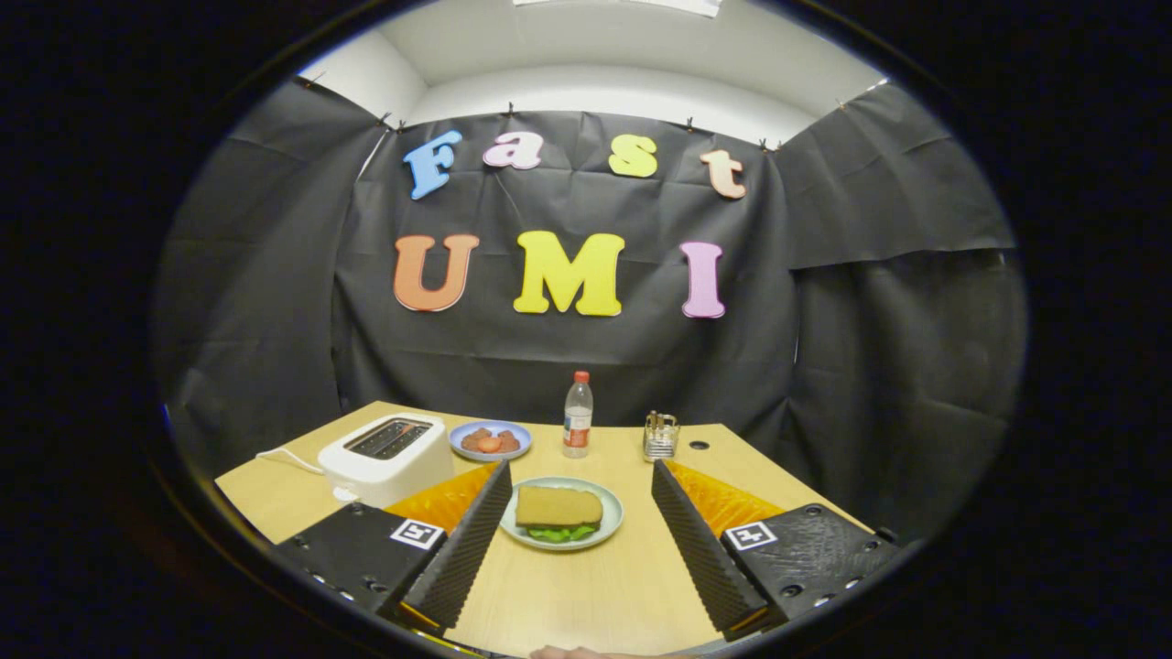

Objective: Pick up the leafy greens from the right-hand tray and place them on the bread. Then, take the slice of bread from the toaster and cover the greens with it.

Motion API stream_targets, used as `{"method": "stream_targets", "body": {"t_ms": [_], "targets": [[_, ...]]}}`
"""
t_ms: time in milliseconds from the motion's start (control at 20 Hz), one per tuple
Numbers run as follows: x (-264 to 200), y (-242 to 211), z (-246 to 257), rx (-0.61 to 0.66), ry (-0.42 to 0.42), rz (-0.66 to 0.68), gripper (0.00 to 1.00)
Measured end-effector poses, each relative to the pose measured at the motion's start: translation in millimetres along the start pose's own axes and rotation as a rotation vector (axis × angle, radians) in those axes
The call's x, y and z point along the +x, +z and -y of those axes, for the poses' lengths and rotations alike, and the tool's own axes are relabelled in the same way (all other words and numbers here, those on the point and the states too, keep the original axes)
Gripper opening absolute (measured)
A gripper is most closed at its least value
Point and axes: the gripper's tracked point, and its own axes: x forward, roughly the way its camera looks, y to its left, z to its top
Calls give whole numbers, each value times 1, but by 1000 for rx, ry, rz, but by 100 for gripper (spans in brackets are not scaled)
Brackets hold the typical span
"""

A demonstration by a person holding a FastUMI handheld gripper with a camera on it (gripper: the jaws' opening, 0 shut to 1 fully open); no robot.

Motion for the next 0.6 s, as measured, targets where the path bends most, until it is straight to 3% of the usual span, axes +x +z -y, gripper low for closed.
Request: {"method": "stream_targets", "body": {"t_ms": [600], "targets": [[-10,-5,6,26,9,5,95]]}}
